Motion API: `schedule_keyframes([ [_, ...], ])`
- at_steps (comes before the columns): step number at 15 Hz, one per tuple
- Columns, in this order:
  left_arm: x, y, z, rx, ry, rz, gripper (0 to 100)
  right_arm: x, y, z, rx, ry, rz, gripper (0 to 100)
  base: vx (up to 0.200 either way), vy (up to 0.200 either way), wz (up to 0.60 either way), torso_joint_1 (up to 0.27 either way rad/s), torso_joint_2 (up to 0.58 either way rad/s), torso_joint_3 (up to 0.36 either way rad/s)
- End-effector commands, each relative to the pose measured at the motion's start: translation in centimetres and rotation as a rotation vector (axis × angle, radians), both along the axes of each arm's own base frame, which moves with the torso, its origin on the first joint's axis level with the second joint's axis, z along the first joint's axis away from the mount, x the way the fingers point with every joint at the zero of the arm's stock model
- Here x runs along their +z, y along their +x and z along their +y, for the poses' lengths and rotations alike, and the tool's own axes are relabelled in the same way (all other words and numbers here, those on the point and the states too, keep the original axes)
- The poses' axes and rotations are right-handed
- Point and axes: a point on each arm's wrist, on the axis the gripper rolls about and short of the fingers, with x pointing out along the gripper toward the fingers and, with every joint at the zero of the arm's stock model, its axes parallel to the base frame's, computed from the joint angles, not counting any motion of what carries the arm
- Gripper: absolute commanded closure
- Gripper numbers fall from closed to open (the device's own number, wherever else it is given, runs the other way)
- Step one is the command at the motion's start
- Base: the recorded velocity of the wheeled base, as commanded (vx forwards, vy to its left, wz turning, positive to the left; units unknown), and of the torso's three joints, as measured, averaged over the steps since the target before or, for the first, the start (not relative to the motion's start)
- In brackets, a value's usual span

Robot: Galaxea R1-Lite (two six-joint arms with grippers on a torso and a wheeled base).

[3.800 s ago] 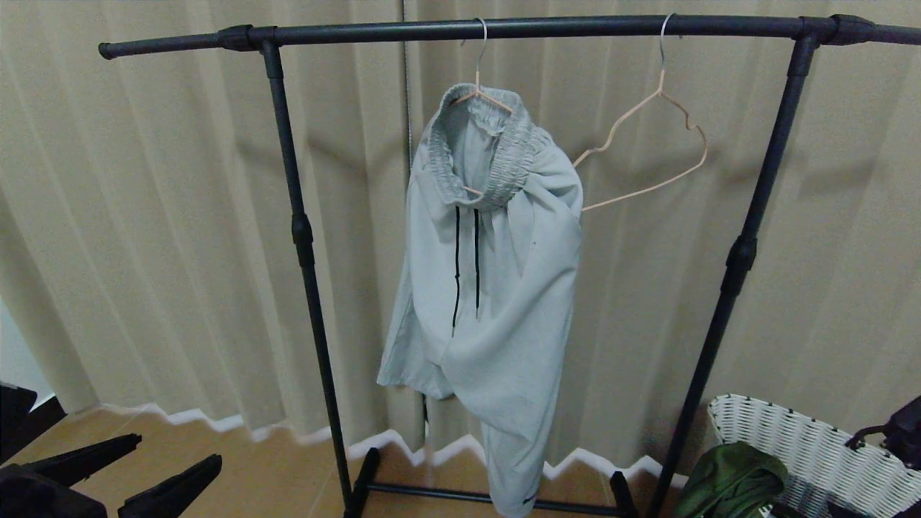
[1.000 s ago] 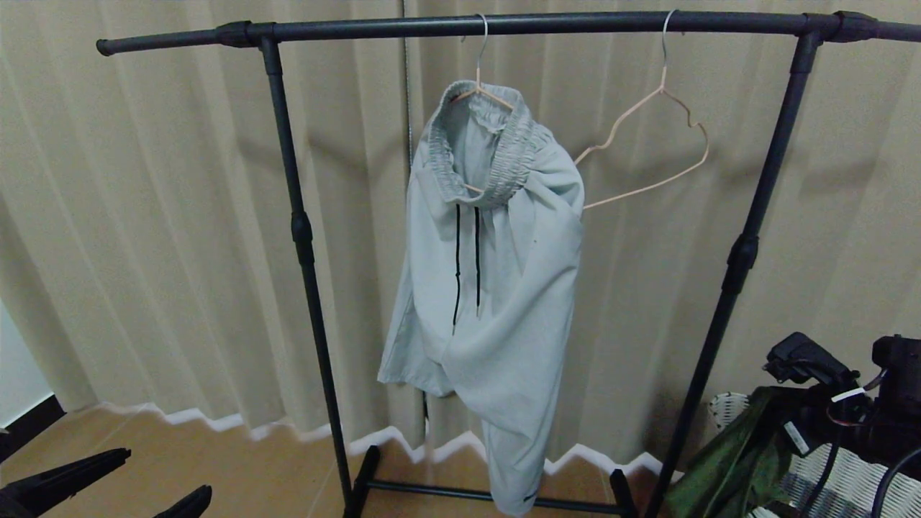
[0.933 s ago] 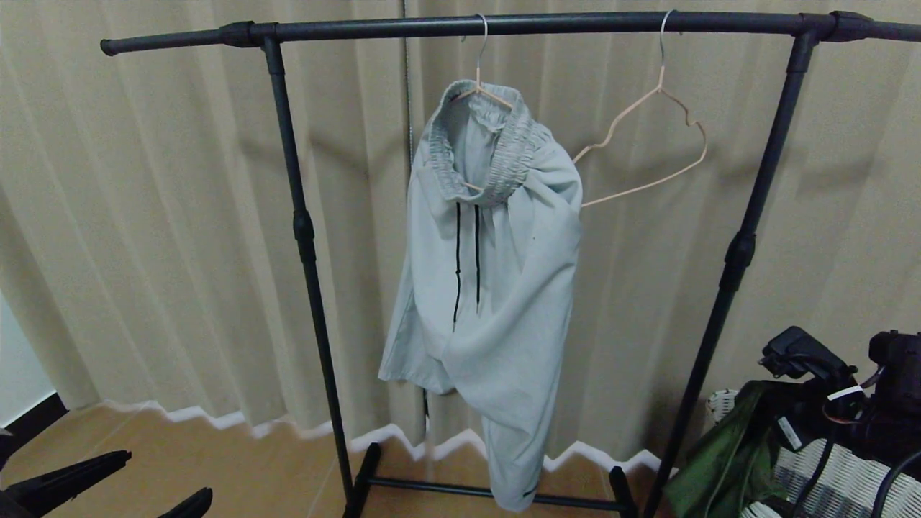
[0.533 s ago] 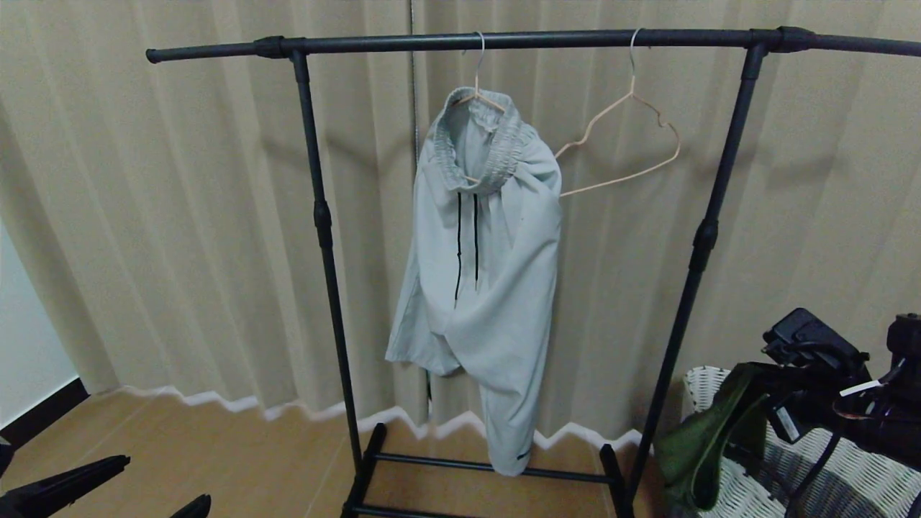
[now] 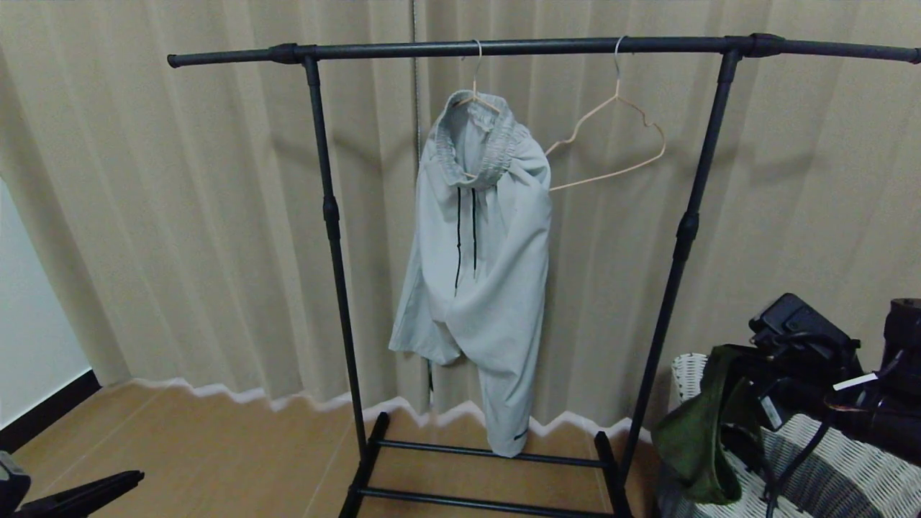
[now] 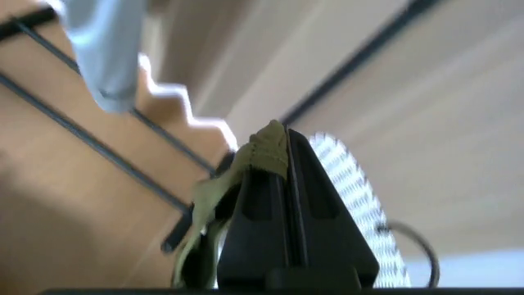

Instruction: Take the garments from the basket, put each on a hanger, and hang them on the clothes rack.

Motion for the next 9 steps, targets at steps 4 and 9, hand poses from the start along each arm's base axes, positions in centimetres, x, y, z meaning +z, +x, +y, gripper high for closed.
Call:
schedule_keyframes([
  [4, 3.4, 1.6, -1.8, -0.162, -0.023, -0.057, 0, 3.3, 0.7, 5.6, 0.189, 0.124, -0.104, 100, 0.0, 0.0, 0.0, 0.0, 0.0, 0.0],
  [9, 4.6, 6.9, -6.6, -0.312, 0.047, 0.064, 0, 7.1, -1.0, 10.7, 0.351, 0.391, -0.13, 100, 0.0, 0.0, 0.0, 0.0, 0.0, 0.0],
])
